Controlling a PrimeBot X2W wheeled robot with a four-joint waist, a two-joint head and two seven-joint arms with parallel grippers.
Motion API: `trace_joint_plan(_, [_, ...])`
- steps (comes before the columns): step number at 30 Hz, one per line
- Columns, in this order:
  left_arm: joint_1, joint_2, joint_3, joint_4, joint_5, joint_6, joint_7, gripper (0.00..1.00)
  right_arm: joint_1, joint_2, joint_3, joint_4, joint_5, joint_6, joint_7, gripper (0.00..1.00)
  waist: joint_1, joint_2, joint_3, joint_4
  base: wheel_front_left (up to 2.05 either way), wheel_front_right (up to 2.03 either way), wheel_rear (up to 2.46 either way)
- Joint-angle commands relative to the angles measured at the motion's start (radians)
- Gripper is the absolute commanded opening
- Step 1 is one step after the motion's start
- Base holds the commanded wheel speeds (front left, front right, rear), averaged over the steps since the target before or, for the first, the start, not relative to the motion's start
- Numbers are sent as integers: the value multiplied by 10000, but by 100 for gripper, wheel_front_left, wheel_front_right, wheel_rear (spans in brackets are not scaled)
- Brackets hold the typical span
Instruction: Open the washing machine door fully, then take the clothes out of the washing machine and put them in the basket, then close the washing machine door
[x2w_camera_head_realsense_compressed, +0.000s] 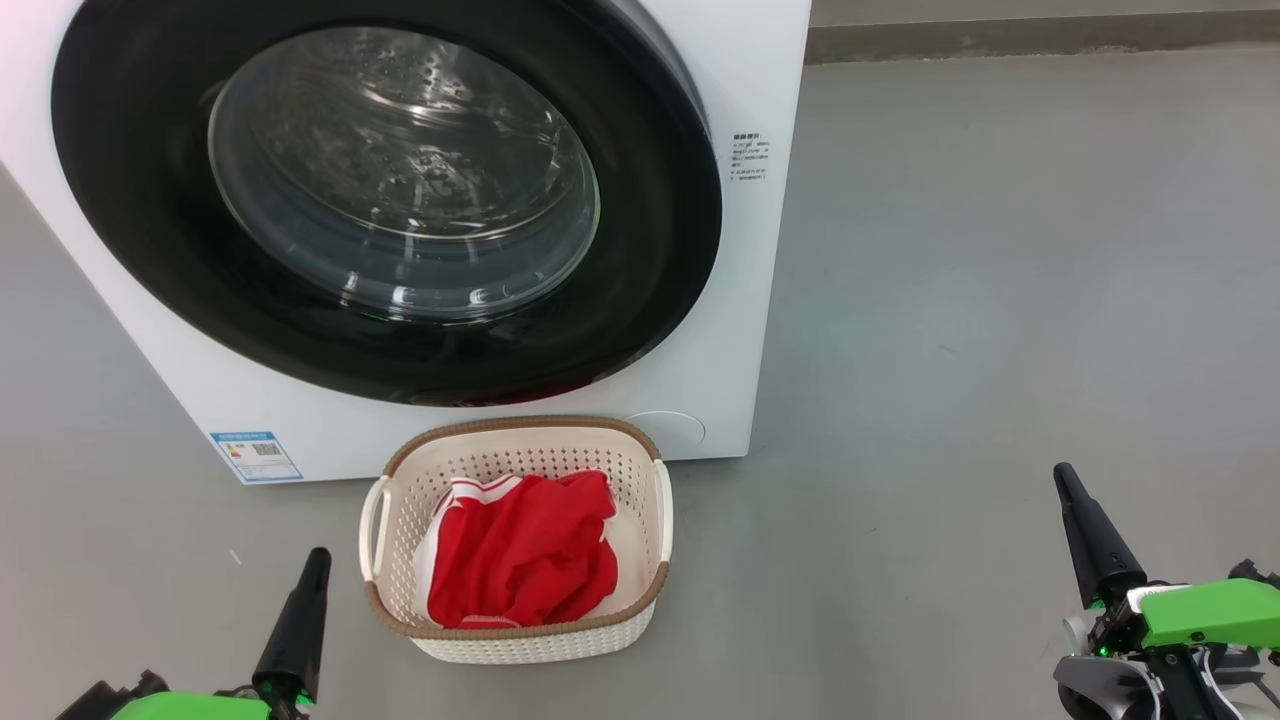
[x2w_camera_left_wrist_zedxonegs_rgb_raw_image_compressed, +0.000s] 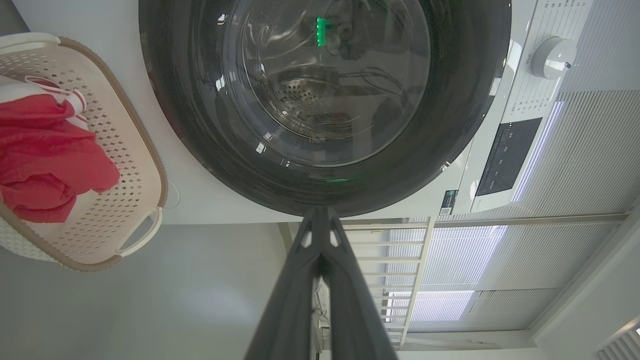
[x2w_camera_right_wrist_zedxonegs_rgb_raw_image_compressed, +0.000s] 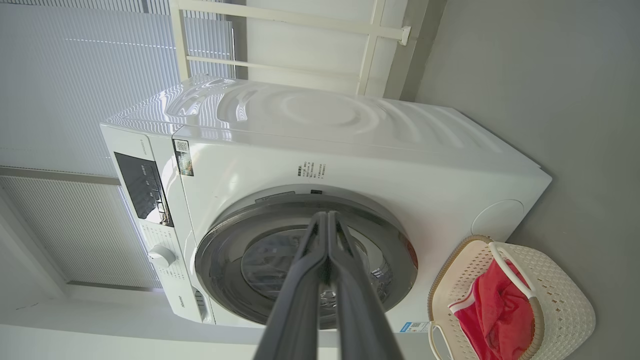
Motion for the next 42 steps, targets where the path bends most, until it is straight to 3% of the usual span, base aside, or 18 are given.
trace_joint_plan(1, [-385,95,364,-202,-51,-71,68,0,-422,-66,153,-245,-67,-6,71,0,-1,0,0,0,0,0,0])
trace_joint_plan(42, [-386,89,373,-203,-44,-71,75,0,-427,-32,104,-242,-107,-6,110,0,-1,0,0,0,0,0,0])
